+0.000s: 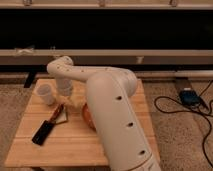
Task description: Place the pepper in the ceramic bowl
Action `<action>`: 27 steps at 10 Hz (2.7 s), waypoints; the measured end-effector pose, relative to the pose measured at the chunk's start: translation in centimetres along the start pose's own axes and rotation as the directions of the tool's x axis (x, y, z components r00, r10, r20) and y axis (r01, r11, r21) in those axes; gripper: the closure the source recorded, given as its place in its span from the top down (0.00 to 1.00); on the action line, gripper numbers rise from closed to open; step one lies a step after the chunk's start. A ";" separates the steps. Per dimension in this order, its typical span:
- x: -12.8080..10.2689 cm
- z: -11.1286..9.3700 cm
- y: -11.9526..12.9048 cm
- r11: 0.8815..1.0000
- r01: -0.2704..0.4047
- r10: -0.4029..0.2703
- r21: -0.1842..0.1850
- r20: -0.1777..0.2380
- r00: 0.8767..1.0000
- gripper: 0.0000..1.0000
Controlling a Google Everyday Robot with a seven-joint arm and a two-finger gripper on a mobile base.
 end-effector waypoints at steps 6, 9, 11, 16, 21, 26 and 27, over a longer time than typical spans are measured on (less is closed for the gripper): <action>0.0 0.0 0.0 1.000 0.000 0.000 0.000 0.000 1.000 0.80; 0.0 0.0 0.0 1.000 0.000 0.000 0.000 0.000 1.000 0.80; 0.0 0.0 0.0 1.000 0.000 0.000 0.000 0.000 1.000 0.80; 0.0 0.0 0.0 1.000 -0.001 0.001 0.000 0.000 1.000 0.80; 0.1 0.0 0.0 1.000 0.000 0.000 0.001 -0.001 1.000 0.80; -2.3 -0.5 -2.3 0.996 0.090 -0.089 0.008 -0.086 0.992 0.80; -3.0 -0.5 -2.5 0.995 0.098 -0.097 0.007 -0.103 0.990 0.80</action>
